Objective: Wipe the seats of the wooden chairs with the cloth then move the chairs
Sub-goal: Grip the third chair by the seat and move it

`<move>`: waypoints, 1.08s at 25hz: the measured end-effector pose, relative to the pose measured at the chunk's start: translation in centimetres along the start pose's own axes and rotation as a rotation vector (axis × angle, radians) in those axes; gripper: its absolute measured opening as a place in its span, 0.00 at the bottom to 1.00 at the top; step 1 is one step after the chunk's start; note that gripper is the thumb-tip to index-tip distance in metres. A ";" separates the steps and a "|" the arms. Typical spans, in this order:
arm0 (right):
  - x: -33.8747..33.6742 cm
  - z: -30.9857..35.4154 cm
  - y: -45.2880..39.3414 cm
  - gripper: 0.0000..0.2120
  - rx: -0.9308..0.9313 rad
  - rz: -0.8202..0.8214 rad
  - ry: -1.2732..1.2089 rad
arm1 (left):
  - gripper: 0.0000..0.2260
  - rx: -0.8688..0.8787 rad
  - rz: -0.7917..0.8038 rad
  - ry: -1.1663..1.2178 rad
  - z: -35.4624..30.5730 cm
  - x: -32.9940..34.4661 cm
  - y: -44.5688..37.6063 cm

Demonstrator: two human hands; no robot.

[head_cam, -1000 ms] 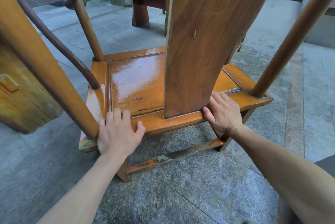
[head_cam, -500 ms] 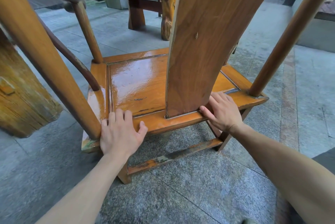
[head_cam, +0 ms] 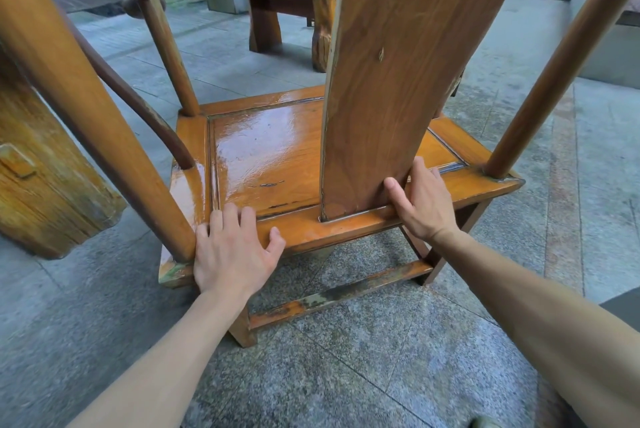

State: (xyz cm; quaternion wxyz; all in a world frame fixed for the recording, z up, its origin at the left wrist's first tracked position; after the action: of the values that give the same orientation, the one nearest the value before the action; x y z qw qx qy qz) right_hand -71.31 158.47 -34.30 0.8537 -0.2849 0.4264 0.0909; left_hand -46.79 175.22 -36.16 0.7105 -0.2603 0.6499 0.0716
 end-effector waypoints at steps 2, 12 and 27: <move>0.1 0.7 -0.1 0.30 0.034 -0.026 -0.062 | 0.24 0.013 -0.003 -0.002 -0.1 0.0 0.0; 2.0 -0.2 -1.4 0.52 0.016 -0.188 -0.135 | 0.21 -0.006 -0.059 0.014 0.0 0.3 0.0; 3.8 -0.3 -5.3 0.42 -0.111 -0.411 -0.099 | 0.22 -0.141 -0.077 0.061 -0.5 0.2 -0.1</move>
State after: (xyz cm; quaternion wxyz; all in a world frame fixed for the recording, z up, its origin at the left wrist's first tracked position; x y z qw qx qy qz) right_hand -67.02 153.61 -35.22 0.8572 -0.4074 0.3112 -0.0478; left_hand -47.20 174.85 -36.30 0.6724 -0.3367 0.6540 0.0819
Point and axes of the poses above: each hand's wrist, its own y-axis away from the middle knuckle, its own x-axis out of the palm, z = x × y, the point moved 4 cm from there along -y, towards the middle knuckle, and after that the axes turned 3 degrees about z, right-handed, at the moved point
